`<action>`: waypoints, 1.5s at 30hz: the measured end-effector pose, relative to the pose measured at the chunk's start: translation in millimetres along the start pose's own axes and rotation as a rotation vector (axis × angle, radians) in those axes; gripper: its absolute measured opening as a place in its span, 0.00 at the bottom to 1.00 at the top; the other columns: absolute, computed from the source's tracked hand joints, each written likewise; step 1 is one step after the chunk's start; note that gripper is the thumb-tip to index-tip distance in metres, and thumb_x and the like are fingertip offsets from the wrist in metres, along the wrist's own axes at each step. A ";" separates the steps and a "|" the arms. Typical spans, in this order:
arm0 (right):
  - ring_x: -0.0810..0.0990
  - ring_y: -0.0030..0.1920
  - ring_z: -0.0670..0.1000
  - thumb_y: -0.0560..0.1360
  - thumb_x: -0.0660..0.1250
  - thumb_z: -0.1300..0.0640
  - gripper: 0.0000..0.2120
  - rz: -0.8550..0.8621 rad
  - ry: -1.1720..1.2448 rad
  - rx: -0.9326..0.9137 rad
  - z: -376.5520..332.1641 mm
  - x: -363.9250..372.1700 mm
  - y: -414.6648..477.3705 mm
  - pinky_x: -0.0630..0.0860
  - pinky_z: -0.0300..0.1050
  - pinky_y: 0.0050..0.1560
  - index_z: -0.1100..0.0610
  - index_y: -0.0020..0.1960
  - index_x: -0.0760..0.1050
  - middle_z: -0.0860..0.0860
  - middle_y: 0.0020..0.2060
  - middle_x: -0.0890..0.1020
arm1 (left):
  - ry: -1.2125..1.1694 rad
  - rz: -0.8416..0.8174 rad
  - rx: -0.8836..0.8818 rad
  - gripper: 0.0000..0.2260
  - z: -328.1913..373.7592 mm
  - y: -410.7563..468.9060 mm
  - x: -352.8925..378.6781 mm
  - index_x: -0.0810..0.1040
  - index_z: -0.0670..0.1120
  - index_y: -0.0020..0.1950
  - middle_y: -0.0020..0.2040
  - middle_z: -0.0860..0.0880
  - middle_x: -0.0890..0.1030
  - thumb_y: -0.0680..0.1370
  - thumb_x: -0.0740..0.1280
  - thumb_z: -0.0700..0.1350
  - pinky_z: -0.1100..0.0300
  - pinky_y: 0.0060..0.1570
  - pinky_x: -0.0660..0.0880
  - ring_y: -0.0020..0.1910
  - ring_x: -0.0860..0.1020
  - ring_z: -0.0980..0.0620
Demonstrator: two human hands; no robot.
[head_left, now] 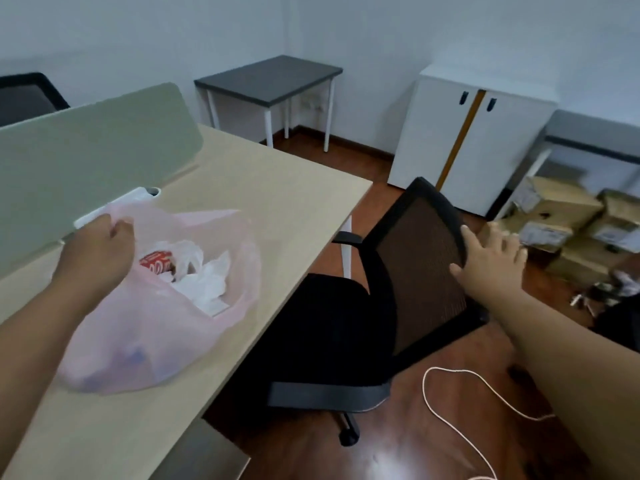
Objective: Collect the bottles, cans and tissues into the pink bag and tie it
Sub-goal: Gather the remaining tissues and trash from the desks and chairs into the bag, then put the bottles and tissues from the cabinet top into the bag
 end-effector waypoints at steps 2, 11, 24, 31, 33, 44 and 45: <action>0.60 0.73 0.67 0.75 0.67 0.44 0.45 -0.231 0.234 0.146 38.4 21.2 4.9 0.62 0.62 0.70 0.50 0.79 0.40 0.62 0.76 0.57 | -0.011 0.050 -0.054 0.23 -4.2 -8.6 0.2 0.76 0.40 0.49 0.48 0.34 0.78 0.80 0.54 0.58 0.46 0.50 0.73 0.47 0.76 0.37; 0.76 0.40 0.59 0.81 0.58 0.56 0.42 -0.429 0.723 -0.012 21.4 63.6 -15.9 0.76 0.52 0.43 0.53 0.76 0.26 0.59 0.50 0.75 | 0.173 0.166 -0.162 0.20 1.4 -72.6 -4.1 0.77 0.40 0.51 0.51 0.31 0.79 0.77 0.51 0.50 0.47 0.46 0.70 0.47 0.76 0.35; 0.59 0.38 0.37 0.78 0.54 0.62 0.34 -0.224 1.295 0.058 -116.4 71.6 -85.3 0.64 0.43 0.49 0.45 0.77 0.41 0.58 0.70 0.66 | 0.211 0.255 -0.245 0.13 11.2 -89.6 -45.8 0.74 0.37 0.44 0.47 0.32 0.77 0.81 0.54 0.41 0.52 0.43 0.65 0.48 0.75 0.35; 0.73 0.62 0.64 0.82 0.54 0.61 0.35 -0.264 1.170 0.274 -179.9 68.2 -128.4 0.65 0.51 0.50 0.53 0.78 0.32 0.62 0.73 0.63 | 0.134 0.268 -0.269 0.14 -6.5 -78.6 -61.2 0.70 0.41 0.36 0.34 0.43 0.72 0.78 0.57 0.47 0.54 0.35 0.62 0.39 0.71 0.41; 0.65 0.68 0.66 0.79 0.58 0.62 0.37 -0.187 1.022 0.240 -192.5 66.5 -131.4 0.68 0.56 0.59 0.58 0.78 0.36 0.62 0.75 0.55 | 0.130 0.279 -0.264 0.16 -11.4 -73.8 -66.7 0.67 0.42 0.33 0.31 0.45 0.70 0.78 0.57 0.49 0.54 0.32 0.61 0.37 0.70 0.41; 0.48 0.76 0.67 0.71 0.71 0.45 0.46 0.323 0.423 -0.736 -321.5 17.4 -139.4 0.50 0.67 0.73 0.53 0.79 0.49 0.63 0.77 0.54 | 0.128 0.439 -0.133 0.23 -59.7 -63.4 -126.3 0.68 0.41 0.35 0.31 0.45 0.71 0.81 0.58 0.57 0.53 0.31 0.63 0.34 0.70 0.41; 0.48 0.76 0.68 0.71 0.71 0.42 0.47 0.311 0.425 -0.751 -339.3 8.6 -136.4 0.50 0.67 0.73 0.53 0.79 0.48 0.63 0.77 0.54 | 0.111 0.441 -0.141 0.22 -66.7 -64.9 -131.6 0.69 0.41 0.36 0.31 0.44 0.72 0.80 0.61 0.57 0.54 0.32 0.64 0.34 0.70 0.42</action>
Point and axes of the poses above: each hand's wrist, its own y-axis towards the middle knuckle, its own x-axis out of the palm, z = x × y, the point moved 4 cm from there along y, towards the middle knuckle
